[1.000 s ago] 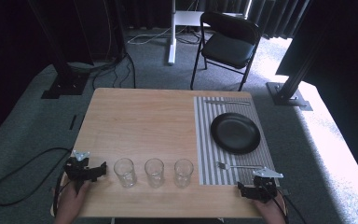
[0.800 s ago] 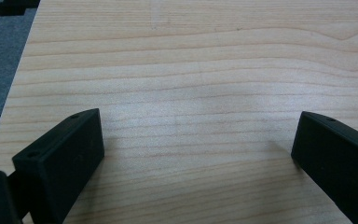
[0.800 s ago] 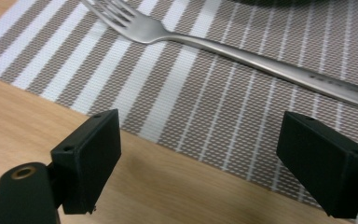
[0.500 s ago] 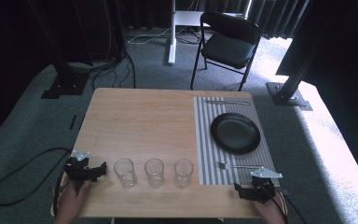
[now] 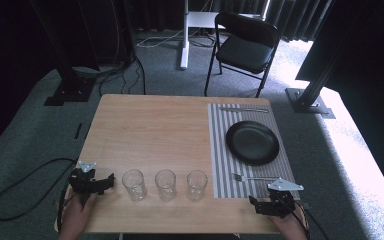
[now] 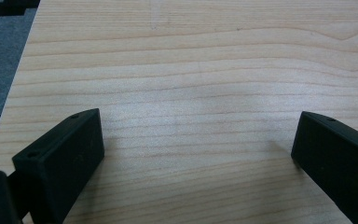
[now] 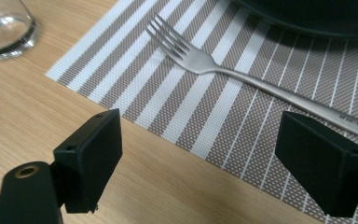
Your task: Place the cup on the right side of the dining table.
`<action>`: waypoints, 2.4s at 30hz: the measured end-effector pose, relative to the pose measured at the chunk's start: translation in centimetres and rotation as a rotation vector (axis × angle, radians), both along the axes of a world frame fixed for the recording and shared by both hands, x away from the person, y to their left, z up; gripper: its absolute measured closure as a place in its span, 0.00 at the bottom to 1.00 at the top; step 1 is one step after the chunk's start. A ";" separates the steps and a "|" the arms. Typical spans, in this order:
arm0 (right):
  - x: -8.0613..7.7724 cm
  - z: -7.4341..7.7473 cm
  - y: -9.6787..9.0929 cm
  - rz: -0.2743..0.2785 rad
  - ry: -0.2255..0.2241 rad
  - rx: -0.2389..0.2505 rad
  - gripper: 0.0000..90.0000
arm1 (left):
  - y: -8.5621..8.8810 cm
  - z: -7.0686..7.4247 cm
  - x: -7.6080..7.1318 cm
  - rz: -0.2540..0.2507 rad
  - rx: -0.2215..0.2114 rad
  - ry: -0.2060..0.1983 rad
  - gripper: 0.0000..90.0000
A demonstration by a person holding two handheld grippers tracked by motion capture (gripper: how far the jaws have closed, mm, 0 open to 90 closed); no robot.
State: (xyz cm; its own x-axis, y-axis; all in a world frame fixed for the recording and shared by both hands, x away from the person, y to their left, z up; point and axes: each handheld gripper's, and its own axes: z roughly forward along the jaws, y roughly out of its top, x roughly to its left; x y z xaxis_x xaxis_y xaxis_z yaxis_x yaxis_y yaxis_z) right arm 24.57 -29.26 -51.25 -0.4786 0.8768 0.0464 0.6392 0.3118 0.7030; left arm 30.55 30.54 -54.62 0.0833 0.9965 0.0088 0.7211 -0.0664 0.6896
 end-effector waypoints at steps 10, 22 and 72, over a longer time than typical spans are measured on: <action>-0.5 1.8 0.4 0.037 -0.034 0.034 0.16 | 0.0 0.0 0.0 0.001 -0.001 0.000 0.03; -1.0 4.7 2.0 0.120 -0.095 0.053 0.16 | 0.0 0.0 0.0 0.000 -0.001 0.000 0.03; 0.5 10.7 9.0 0.383 -0.200 0.108 0.17 | 0.0 0.0 0.0 -0.001 0.001 0.002 0.03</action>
